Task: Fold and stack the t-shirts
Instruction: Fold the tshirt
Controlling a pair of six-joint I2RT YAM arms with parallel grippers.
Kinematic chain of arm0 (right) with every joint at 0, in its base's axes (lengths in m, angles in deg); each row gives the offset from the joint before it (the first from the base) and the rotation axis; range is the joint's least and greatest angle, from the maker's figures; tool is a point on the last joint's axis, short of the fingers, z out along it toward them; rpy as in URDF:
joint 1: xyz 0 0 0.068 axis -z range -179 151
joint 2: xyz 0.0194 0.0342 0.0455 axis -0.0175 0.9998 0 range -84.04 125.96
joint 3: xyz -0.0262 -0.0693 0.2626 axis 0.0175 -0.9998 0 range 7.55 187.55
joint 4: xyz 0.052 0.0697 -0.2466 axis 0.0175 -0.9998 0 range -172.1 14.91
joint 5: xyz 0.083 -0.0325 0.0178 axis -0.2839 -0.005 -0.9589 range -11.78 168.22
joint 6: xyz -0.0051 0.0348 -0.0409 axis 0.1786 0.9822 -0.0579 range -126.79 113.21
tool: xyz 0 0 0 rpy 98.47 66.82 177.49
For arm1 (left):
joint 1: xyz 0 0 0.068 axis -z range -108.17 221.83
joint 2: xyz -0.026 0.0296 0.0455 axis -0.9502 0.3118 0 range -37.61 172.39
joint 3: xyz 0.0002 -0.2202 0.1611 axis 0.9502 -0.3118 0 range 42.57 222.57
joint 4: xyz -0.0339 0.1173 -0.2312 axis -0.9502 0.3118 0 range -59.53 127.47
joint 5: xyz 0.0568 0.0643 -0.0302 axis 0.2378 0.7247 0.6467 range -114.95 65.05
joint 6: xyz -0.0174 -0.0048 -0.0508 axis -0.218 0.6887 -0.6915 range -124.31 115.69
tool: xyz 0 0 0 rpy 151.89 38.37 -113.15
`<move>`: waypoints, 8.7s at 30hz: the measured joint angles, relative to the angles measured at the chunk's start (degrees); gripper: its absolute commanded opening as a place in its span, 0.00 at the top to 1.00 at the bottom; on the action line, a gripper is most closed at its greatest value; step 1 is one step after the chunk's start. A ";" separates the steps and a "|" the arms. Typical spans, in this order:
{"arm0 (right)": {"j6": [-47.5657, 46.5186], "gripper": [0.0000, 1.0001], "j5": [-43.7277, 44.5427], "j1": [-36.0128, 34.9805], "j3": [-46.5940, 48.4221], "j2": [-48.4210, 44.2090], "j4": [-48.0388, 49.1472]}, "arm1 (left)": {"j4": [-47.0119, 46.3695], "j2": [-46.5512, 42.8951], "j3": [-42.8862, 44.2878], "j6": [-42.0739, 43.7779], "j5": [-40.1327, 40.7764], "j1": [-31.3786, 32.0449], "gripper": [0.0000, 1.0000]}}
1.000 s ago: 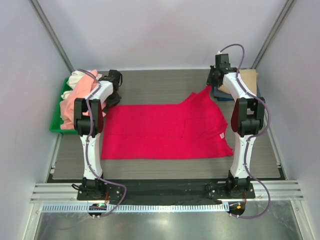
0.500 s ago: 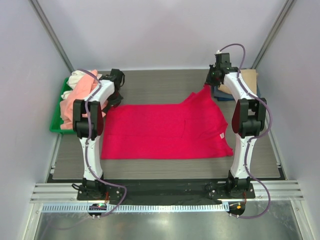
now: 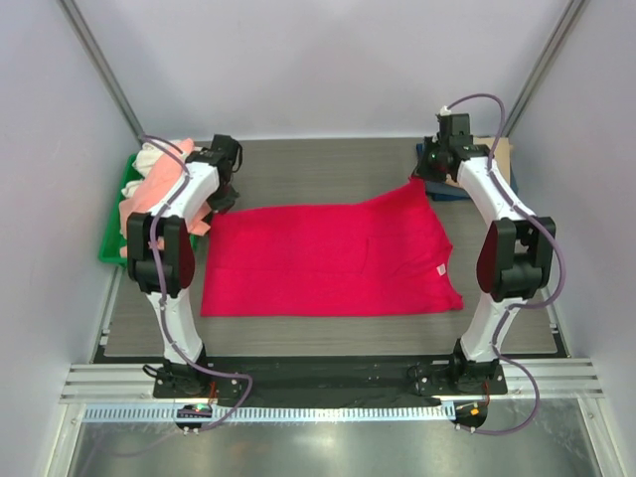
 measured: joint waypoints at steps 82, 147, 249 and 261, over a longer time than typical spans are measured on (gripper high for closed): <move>21.90 0.11 -2.38 -17.35 22.99 32.68 11.32 | -36.24 -23.19 -49.29 -23.61 -11.56 52.76 0.25; 36.52 0.04 10.40 -39.65 -65.77 -66.49 -15.69 | -10.84 -55.91 -59.30 -30.93 -0.46 59.01 0.20; 16.81 0.25 7.13 -14.93 -9.88 3.72 0.20 | -11.43 5.86 3.13 8.44 -19.47 16.68 0.20; 15.21 0.22 6.71 -9.90 -5.40 -0.87 -1.92 | -3.72 1.77 12.39 9.49 -20.72 12.98 0.22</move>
